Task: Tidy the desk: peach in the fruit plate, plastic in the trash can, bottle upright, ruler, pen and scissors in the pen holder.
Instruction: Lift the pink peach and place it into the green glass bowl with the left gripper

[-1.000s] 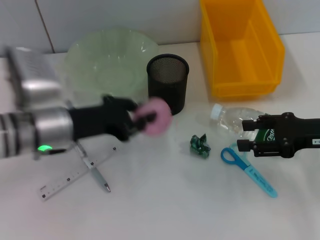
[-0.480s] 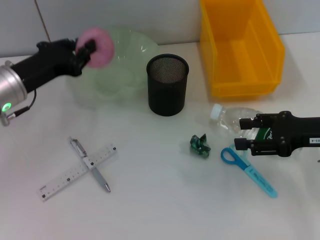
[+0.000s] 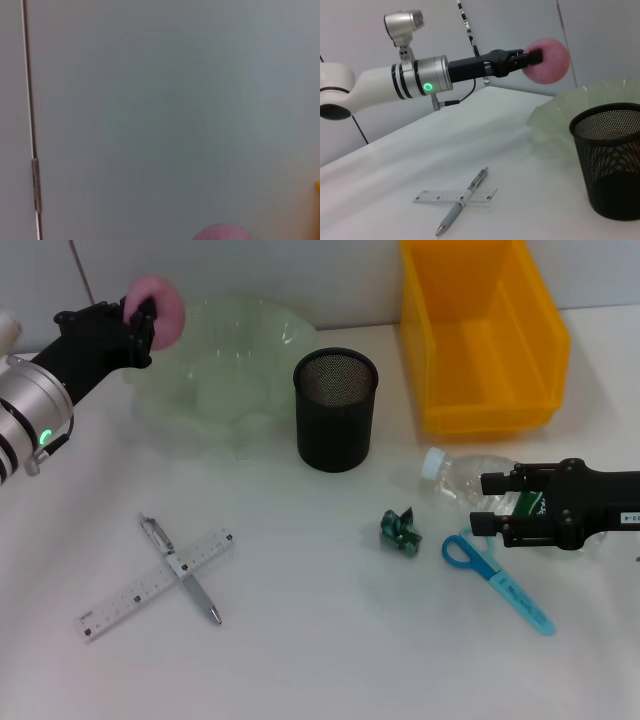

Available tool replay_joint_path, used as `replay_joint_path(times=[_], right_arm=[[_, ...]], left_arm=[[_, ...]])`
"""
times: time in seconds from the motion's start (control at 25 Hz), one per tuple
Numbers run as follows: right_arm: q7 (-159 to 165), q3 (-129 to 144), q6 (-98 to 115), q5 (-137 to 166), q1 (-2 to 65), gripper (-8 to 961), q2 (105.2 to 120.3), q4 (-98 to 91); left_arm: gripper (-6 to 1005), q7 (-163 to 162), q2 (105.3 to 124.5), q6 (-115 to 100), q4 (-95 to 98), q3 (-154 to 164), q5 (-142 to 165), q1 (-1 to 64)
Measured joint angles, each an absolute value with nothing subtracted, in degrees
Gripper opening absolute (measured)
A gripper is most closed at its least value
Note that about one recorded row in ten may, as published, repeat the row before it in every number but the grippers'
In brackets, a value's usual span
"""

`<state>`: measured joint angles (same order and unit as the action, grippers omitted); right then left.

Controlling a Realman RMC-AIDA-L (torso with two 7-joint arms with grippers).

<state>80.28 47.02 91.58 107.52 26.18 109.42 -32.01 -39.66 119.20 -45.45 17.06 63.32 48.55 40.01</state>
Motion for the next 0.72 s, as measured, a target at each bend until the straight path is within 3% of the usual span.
replay_joint_path(times=[0.44, 0.72], right_arm=[[80.2, 47.0, 90.9, 107.7, 26.5, 701, 109.41, -32.0], [80.2, 47.0, 90.8, 107.7, 26.5, 701, 109.41, -32.0]], left_arm=[[182, -32.1, 119.18, -48.1, 13.7, 70.7, 45.5, 41.2], [343, -32.5, 119.17, -47.8, 14.1, 73.3, 45.3, 41.3]])
